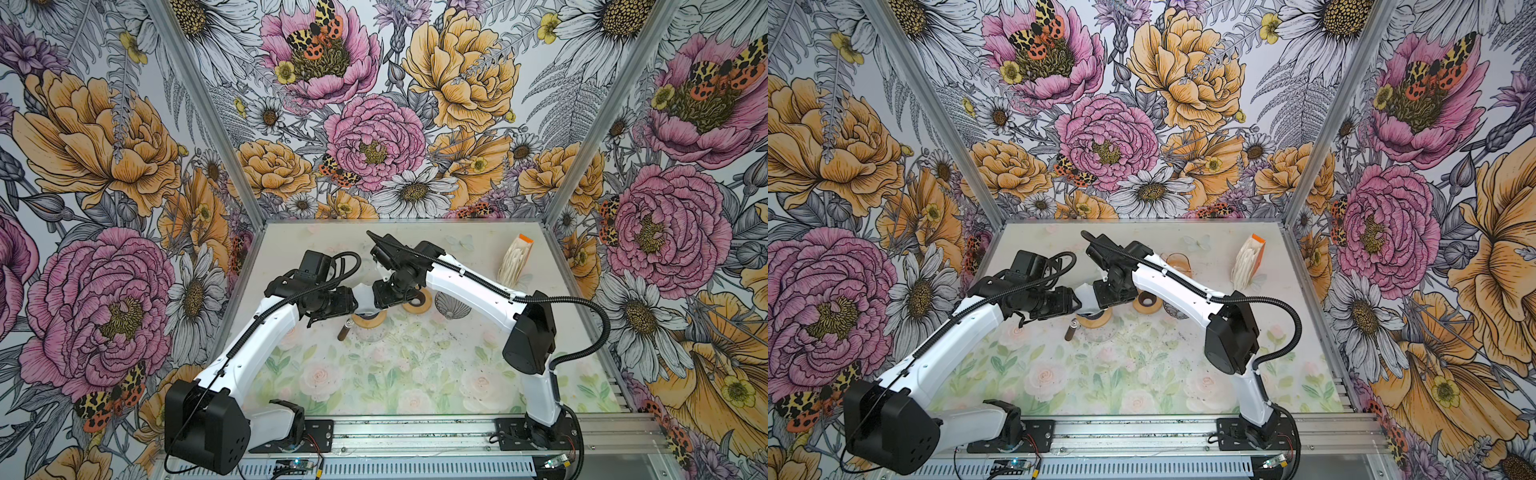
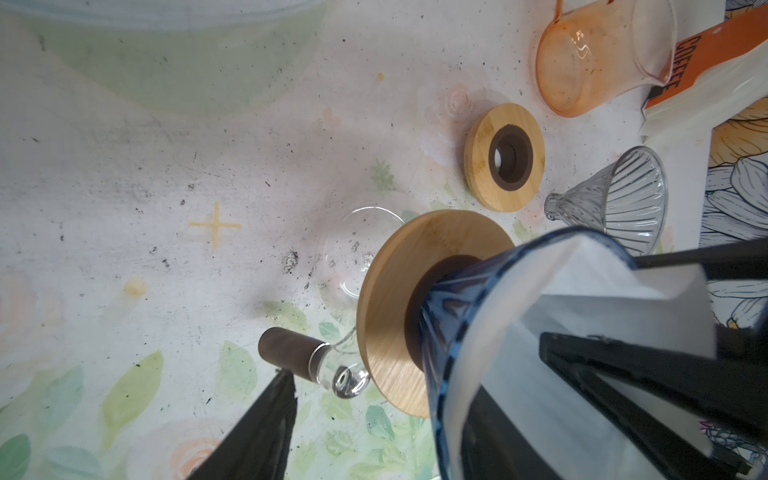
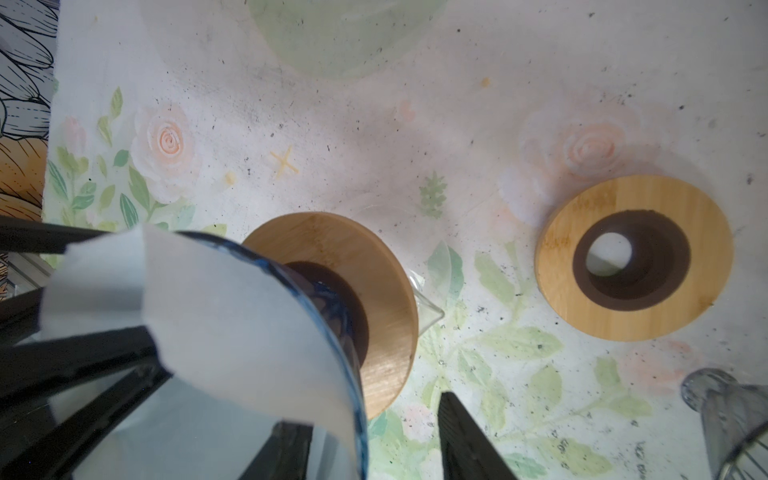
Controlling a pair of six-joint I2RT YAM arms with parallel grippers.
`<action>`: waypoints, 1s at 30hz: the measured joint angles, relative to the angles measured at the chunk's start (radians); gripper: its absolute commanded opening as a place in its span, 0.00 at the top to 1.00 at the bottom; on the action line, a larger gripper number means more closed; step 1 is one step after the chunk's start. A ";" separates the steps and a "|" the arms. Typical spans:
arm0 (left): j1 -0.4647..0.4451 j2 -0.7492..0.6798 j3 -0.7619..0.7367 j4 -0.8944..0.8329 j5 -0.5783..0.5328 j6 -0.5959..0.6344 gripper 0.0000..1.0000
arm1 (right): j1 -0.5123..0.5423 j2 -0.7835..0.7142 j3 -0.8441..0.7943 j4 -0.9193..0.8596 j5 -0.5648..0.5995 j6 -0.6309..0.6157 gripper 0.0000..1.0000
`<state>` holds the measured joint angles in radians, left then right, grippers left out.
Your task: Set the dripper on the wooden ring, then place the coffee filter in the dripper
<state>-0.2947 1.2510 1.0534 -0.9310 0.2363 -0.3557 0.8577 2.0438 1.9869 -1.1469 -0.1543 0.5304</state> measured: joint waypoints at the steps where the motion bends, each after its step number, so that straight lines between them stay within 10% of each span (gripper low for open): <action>1: 0.000 0.000 0.001 0.000 0.000 0.000 0.39 | 0.000 0.000 0.000 0.000 0.000 0.000 0.49; 30: 0.003 -0.104 0.156 -0.008 0.000 0.000 0.23 | -0.048 -0.176 0.050 0.016 0.026 -0.051 0.48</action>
<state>-0.2913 1.1473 1.2098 -0.9390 0.2367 -0.3553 0.8101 1.8679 2.0369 -1.1309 -0.1287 0.4797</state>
